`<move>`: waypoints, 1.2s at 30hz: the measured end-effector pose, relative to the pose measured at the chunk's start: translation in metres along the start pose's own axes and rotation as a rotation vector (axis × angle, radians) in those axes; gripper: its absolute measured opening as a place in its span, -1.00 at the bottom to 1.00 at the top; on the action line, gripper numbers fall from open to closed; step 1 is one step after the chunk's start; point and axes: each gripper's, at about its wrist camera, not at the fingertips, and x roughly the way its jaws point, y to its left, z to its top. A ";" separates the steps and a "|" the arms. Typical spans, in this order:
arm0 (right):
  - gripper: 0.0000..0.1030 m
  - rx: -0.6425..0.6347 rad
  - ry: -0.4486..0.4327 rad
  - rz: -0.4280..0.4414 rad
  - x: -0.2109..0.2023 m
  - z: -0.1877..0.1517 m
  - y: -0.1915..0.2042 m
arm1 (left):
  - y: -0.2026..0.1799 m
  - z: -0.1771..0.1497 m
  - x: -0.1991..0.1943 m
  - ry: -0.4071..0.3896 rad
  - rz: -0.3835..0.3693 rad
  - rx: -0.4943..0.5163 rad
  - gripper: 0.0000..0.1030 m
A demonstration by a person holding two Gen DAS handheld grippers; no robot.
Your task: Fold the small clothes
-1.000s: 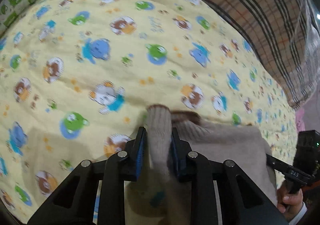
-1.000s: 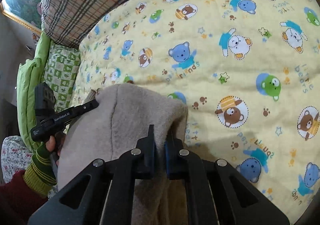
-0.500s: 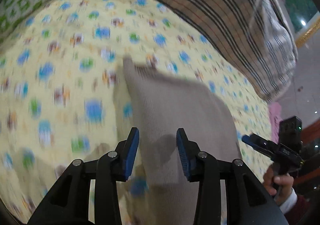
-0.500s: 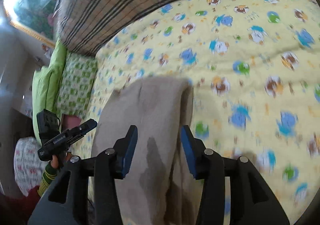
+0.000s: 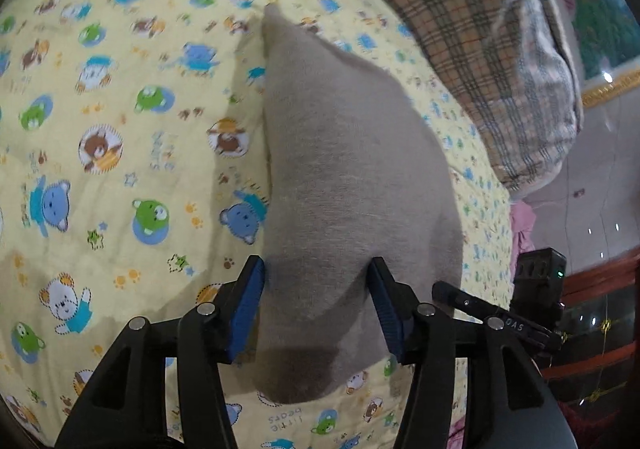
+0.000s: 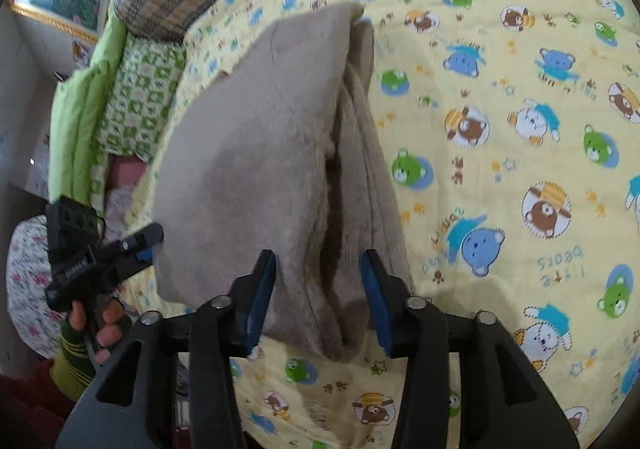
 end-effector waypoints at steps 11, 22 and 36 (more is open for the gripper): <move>-0.87 -0.005 0.021 -0.074 -0.002 0.003 -0.026 | 0.005 -0.010 0.035 0.071 0.071 0.024 0.23; -0.28 0.039 -0.014 -0.105 -0.021 0.004 -0.030 | -0.003 -0.006 -0.009 0.021 0.059 0.061 0.20; -0.28 -0.074 -0.179 -0.031 -0.017 0.059 0.036 | -0.059 0.044 -0.013 -0.111 -0.114 0.212 0.19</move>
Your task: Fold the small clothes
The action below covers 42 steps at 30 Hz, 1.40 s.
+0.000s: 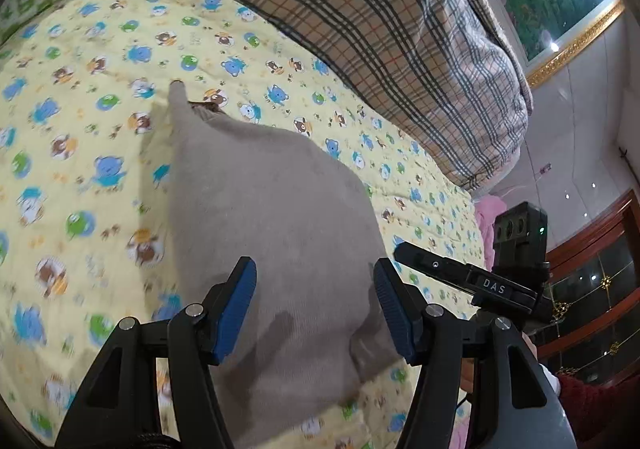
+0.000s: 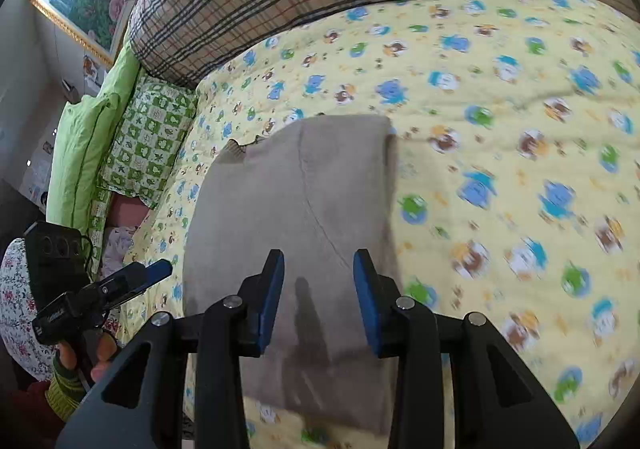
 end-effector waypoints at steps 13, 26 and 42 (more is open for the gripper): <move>-0.33 -0.134 0.120 -0.170 0.076 0.010 -0.011 | 0.055 0.008 0.060 0.074 0.002 -0.159 -0.36; -0.28 -0.084 0.052 -0.034 0.003 -0.018 0.007 | 0.007 -0.028 -0.005 0.100 -0.020 -0.030 0.01; -0.41 -0.049 0.190 -0.079 0.021 -0.094 -0.017 | 0.020 -0.100 0.018 0.253 -0.018 -0.015 0.11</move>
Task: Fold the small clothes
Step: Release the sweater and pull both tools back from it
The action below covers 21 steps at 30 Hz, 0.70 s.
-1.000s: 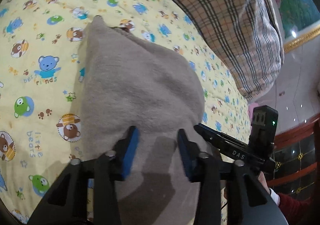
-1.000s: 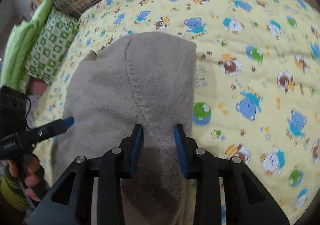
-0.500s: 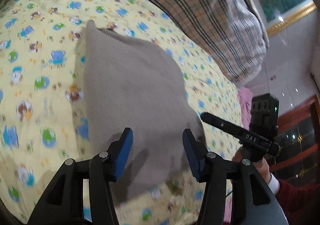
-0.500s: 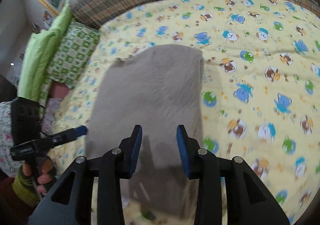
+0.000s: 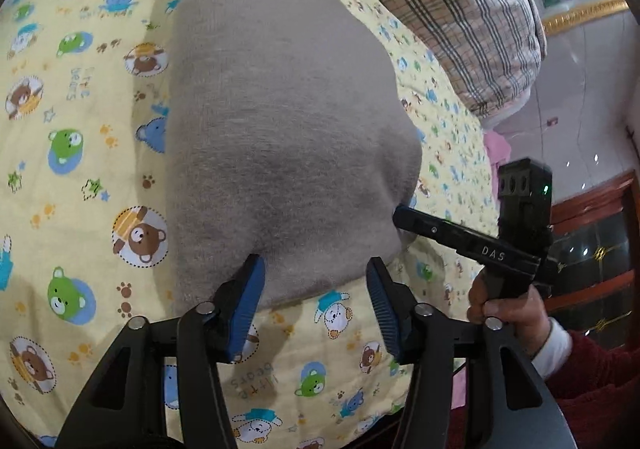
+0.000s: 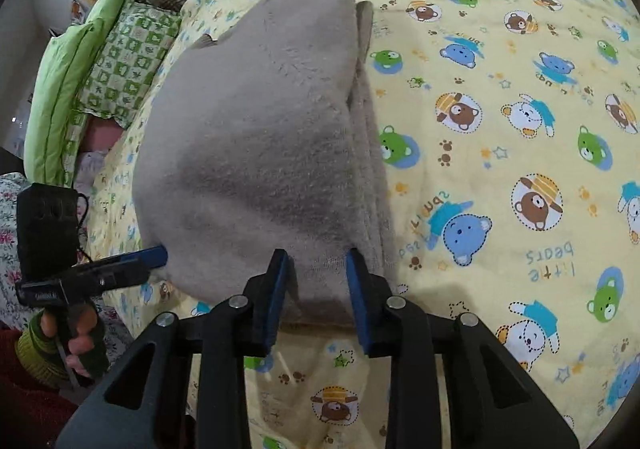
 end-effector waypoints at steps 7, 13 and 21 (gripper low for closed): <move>-0.41 0.023 0.002 -0.003 -0.002 -0.003 0.003 | 0.000 -0.006 0.000 -0.007 0.004 -0.001 0.11; -0.41 0.021 -0.014 -0.005 -0.003 -0.013 0.001 | -0.004 -0.001 0.004 -0.002 0.027 0.023 0.12; -0.35 0.093 -0.053 0.003 -0.022 -0.021 0.003 | -0.022 -0.005 -0.020 -0.030 0.163 0.073 0.17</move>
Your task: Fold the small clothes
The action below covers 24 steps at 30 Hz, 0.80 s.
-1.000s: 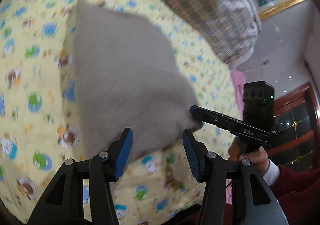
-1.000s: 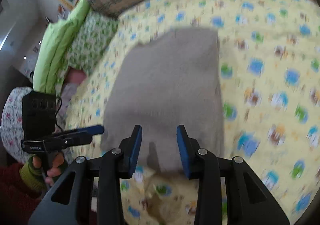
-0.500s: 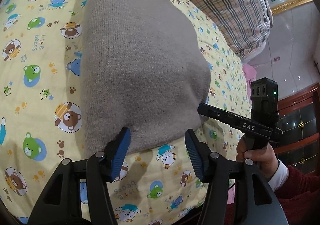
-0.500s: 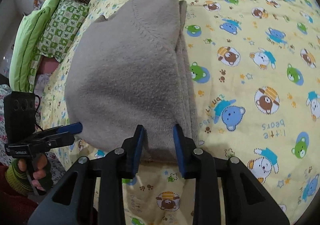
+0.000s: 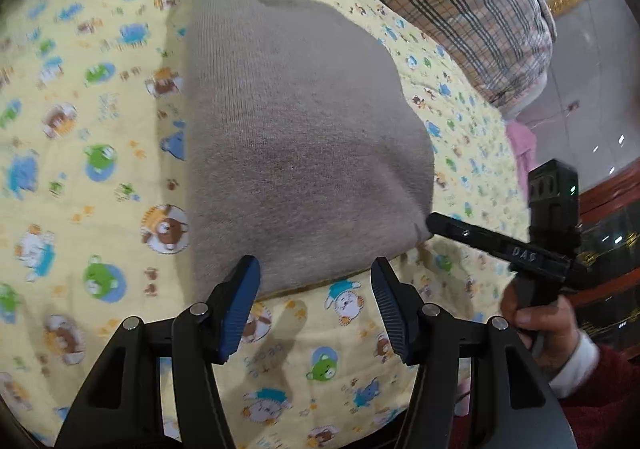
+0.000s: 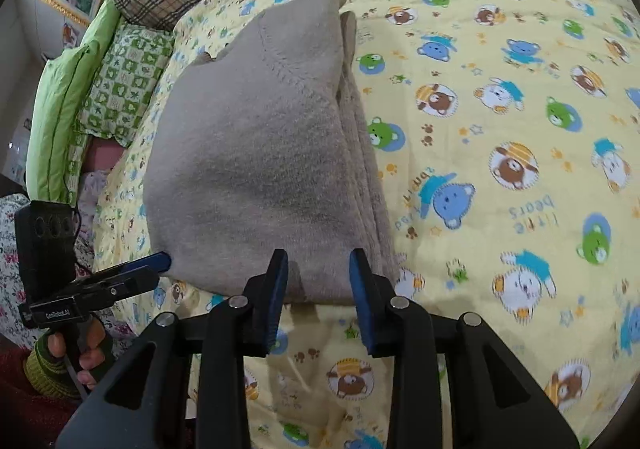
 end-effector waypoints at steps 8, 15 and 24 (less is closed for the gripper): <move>-0.10 0.034 -0.078 -0.021 -0.030 -0.019 0.015 | -0.010 -0.010 -0.038 -0.041 0.188 0.120 0.60; 0.03 0.045 -0.144 -0.037 -0.046 -0.040 0.031 | 0.004 -0.025 -0.063 -0.096 0.243 0.127 0.60; 0.03 0.011 -0.103 -0.047 -0.037 -0.060 0.047 | -0.007 -0.031 -0.057 -0.109 0.551 0.251 0.63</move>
